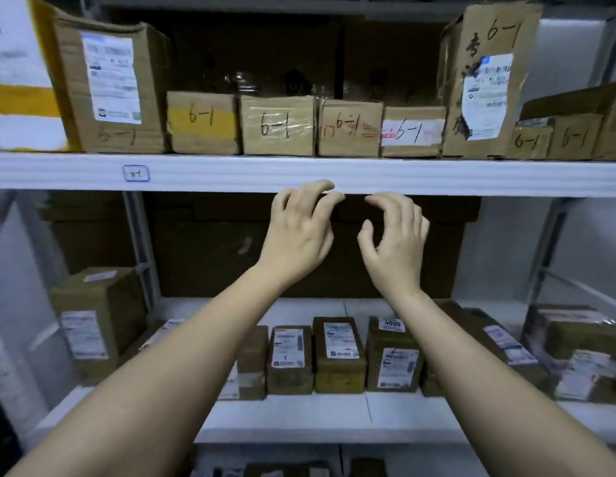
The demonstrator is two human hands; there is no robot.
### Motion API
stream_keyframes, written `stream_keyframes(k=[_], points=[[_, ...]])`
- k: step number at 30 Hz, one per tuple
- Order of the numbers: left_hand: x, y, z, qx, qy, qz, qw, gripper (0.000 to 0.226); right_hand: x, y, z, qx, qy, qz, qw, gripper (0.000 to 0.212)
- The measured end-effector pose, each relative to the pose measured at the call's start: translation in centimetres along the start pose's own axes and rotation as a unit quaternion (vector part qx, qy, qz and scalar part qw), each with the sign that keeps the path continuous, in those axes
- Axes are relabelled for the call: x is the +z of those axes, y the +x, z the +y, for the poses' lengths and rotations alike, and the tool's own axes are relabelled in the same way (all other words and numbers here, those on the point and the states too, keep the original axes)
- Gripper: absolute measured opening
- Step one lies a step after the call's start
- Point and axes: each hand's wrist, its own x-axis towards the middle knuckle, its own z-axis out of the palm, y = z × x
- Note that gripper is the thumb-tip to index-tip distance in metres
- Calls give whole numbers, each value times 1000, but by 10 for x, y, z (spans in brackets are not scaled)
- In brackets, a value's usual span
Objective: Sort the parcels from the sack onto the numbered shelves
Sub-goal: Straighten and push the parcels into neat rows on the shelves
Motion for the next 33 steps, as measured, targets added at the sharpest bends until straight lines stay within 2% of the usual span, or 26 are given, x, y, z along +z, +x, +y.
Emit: stream_keyframes(k=[8, 12, 16, 22, 26, 33], points=[[-60, -131, -57, -37, 22, -157, 987, 48, 35, -89, -87, 40, -10, -109, 993, 35], [-80, -184, -74, -91, 25, -238, 967, 52, 53, -129, -128, 65, -15, -185, 981, 40], [-92, -224, -83, -151, 35, -307, 939, 52, 71, -158, -156, 42, -37, -268, 962, 43], [-92, -275, -95, -204, 47, -388, 897, 63, 108, -193, -169, 27, -72, -382, 921, 52], [-85, -303, -98, -213, 64, -436, 872, 70, 131, -215, -165, 23, -96, -441, 892, 60], [-60, -343, -125, -269, 112, -536, 792, 73, 177, -234, -153, -1, -136, -511, 849, 82]])
